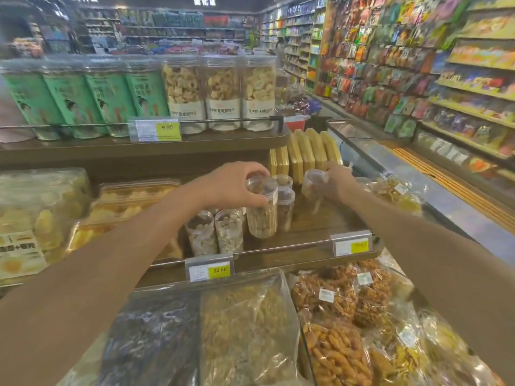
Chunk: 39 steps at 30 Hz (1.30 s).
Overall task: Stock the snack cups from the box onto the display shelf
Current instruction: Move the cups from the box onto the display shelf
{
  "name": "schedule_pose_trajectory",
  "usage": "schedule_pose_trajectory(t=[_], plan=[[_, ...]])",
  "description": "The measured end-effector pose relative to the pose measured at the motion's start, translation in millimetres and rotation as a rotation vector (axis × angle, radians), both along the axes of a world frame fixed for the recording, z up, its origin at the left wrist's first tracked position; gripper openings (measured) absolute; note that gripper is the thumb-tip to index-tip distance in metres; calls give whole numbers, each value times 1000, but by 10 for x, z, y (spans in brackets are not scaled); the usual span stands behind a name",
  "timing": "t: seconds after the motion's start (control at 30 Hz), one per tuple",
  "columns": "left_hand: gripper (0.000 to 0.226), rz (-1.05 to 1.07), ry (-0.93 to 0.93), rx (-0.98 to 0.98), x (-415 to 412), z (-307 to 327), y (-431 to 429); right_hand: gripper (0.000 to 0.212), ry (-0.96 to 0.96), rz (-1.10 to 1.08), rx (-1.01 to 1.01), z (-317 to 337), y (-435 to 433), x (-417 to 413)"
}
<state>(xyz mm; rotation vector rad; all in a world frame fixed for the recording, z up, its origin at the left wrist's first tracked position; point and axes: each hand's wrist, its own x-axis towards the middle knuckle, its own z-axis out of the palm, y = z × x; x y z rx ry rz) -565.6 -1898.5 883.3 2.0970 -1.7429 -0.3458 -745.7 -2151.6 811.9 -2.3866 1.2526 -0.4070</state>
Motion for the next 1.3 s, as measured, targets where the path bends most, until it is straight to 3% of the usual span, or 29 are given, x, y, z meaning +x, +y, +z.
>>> schedule_pose_trajectory(t=[0.57, 0.7, 0.93, 1.03, 1.3], plan=[[56, -17, 73, 23, 159, -110, -360, 77, -126, 23, 129, -403, -225, 434], [56, -62, 52, 5, 39, -8, -454, 78, -134, 44, 103, -393, -219, 274], [60, -149, 11, -1, -265, 155, -842, 52, -181, 21, 60, -215, -210, -200], [68, -156, -27, -5, -390, 125, -1083, 61, -188, -20, 64, -147, -170, -373], [72, -51, -183, 89, -418, -283, -1574, 52, -166, -18, 29, -236, -143, -660]])
